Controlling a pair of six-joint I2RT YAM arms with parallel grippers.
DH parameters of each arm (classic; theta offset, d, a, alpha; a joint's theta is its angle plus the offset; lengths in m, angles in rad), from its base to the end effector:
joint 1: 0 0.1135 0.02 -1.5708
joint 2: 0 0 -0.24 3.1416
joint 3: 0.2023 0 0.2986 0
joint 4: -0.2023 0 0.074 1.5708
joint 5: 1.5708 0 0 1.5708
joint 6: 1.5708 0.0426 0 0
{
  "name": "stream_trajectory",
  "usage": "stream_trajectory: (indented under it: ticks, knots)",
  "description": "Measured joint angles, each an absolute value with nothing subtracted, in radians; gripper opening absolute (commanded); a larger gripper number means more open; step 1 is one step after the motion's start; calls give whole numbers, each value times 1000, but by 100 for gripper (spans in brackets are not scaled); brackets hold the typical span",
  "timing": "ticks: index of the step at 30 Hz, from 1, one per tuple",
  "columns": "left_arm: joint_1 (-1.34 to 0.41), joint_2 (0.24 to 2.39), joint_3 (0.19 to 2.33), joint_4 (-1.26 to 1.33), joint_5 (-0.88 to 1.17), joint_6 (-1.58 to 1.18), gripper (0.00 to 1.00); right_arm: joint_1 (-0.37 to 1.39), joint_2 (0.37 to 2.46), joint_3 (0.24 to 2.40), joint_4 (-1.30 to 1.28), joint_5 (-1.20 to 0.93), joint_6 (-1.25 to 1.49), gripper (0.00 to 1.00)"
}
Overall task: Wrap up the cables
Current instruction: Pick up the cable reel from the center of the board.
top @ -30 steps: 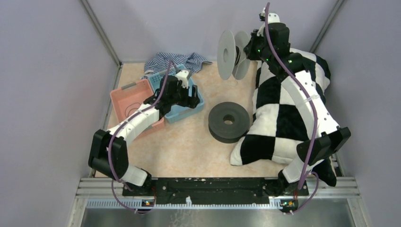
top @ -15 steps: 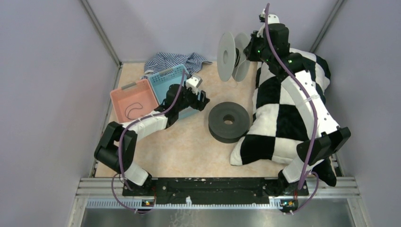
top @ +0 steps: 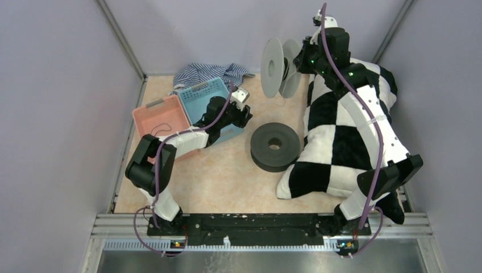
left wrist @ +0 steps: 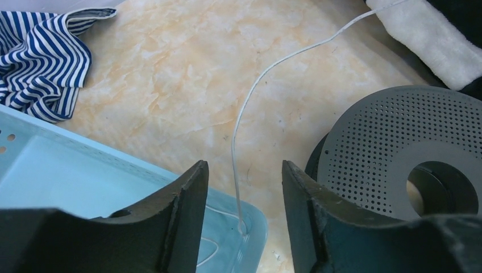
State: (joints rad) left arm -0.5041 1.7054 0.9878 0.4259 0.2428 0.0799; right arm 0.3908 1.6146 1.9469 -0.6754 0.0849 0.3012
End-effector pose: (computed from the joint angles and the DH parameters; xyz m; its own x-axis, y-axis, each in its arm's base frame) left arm 0.3650 -0.2131 0.1710 -0.1975 0.1974 -0.9602 0.6884 0.7253 0.0075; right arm 0.3685 0.1479 0.4662 -0.3877 0.1600 -0.9078 -0.1997 0.9469 0.2521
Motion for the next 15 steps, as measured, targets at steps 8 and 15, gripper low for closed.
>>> stream_trajectory:
  ticks: [8,15]
  knots:
    - [-503,1717,1010,421,250,83,0,391,1603,1947,-682,90,311,0]
    - [-497,1741,1065,381,242,91,0,391,1602,1947,-682,64,319,0]
